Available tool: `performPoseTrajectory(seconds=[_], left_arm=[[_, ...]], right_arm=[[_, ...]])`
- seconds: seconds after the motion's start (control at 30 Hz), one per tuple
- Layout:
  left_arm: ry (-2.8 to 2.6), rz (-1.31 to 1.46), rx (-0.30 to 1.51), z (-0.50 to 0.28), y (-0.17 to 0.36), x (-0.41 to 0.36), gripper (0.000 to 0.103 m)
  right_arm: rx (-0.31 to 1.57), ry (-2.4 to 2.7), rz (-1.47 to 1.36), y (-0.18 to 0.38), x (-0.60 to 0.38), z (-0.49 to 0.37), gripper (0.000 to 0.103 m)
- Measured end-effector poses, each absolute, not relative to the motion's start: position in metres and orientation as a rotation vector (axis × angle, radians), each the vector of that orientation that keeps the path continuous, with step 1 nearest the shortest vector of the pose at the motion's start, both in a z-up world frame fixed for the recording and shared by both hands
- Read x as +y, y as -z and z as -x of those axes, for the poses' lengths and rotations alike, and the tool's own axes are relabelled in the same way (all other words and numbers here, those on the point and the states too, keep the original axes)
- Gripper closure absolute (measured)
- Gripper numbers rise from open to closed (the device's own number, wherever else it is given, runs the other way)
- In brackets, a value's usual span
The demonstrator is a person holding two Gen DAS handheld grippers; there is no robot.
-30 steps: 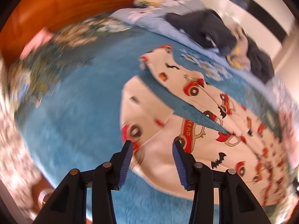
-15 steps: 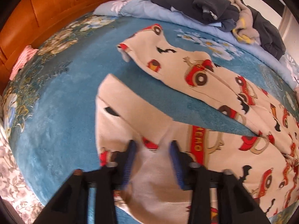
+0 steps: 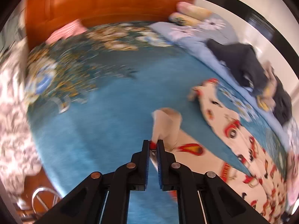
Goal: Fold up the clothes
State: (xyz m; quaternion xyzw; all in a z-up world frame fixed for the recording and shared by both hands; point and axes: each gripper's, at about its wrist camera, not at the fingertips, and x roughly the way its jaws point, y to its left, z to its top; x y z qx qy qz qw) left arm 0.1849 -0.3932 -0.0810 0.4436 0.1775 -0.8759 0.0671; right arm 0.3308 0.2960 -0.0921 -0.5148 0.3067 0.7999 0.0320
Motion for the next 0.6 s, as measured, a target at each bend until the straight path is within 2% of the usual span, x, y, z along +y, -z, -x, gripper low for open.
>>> performPoseTrajectory(seconds=[0.27, 0.4, 0.6], left_arm=[[2.490, -1.391, 0.663, -0.194, 0.121, -0.423, 0.096], [2.477, -1.405, 0.660, -0.190, 0.120, -0.422, 0.096], [2.415, -1.390, 0.832, -0.191, 0.105, -0.449, 0.088]], right_arm=[[0.940, -2.457, 1.629, 0.096, 0.288, -0.325, 0.064], [0.933, -2.461, 1.639, 0.097, 0.284, -0.322, 0.064], [0.916, -2.471, 1.629, 0.097, 0.284, -0.316, 0.064]])
